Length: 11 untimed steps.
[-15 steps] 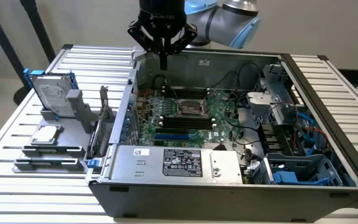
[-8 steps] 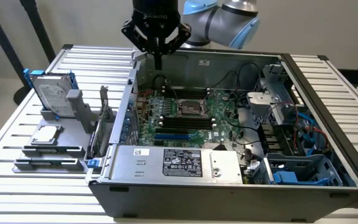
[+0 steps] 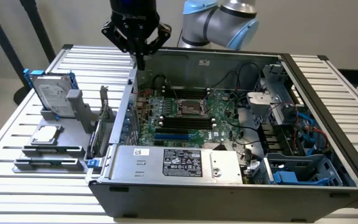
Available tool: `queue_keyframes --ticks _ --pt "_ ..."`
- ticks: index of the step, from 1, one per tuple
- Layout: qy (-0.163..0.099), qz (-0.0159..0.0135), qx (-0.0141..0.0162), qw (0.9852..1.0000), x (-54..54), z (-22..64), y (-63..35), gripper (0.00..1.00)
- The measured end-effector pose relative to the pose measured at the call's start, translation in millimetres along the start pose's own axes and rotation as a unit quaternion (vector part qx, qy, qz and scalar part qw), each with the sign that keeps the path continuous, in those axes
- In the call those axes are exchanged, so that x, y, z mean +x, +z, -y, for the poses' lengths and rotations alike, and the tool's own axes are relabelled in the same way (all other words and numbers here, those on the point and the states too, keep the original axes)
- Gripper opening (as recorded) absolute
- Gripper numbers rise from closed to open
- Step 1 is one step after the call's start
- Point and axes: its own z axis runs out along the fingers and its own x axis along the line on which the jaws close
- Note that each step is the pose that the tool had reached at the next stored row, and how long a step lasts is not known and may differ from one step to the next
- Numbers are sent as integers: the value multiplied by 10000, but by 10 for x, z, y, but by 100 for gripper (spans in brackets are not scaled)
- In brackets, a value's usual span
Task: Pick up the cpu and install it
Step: 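Reach for the cpu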
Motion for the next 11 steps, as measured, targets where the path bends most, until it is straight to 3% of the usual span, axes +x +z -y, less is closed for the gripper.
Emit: queue_keyframes --ticks 11 --pt "-1 3 48 10000 502 12 79 11"
